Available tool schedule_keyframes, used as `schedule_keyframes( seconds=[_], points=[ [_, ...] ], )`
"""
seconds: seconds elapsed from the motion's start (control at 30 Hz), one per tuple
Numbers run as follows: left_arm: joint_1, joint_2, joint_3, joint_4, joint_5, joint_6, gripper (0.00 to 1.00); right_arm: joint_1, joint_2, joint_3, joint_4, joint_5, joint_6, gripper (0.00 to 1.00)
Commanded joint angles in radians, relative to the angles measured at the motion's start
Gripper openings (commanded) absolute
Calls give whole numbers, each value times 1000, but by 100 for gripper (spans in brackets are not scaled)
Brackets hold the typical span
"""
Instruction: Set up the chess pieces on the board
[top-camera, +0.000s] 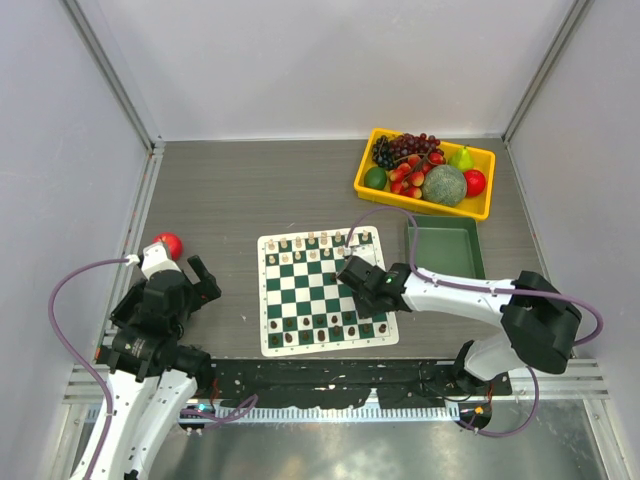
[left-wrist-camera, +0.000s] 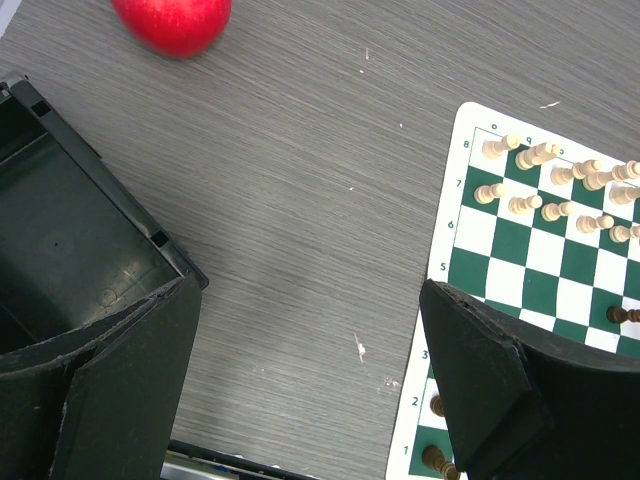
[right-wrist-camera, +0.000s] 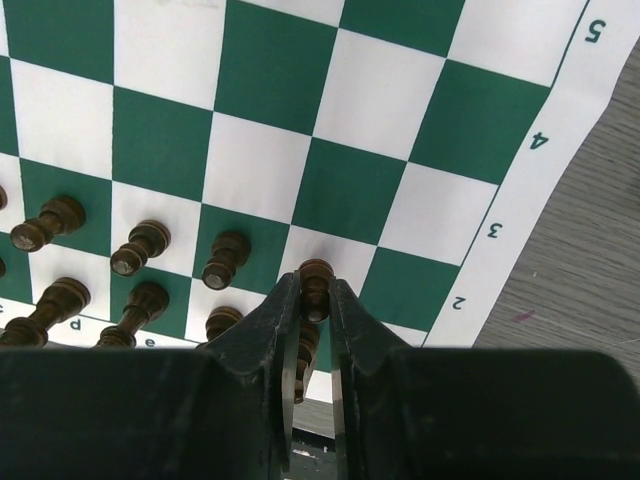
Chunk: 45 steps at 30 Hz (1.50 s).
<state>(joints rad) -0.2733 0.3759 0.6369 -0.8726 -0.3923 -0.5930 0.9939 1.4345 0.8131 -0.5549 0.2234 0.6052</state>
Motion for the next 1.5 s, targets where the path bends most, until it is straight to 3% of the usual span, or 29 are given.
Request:
schedule_keyframes(
  seconds=[0.0,0.23,0.47,0.73,0.83,1.47],
  points=[
    [5,6,-2,24,-2,5,99,6,17,-6,12,8,10,15],
    [3,8,-2,26,0,5,99,11,55,1,16,11,8,17],
    [5,8,0,26,-2,5,99,15,4,37,0,43,1,36],
    [5,8,0,26,-3,5,99,14,-78,119,-36,152,-41,45],
    [5,8,-2,27,-2,5,99,12,-79,149,-36,186,-61,52],
    [3,1,0,27,0,5,99,-57,173,333,38,76,-131,54]
  ],
)
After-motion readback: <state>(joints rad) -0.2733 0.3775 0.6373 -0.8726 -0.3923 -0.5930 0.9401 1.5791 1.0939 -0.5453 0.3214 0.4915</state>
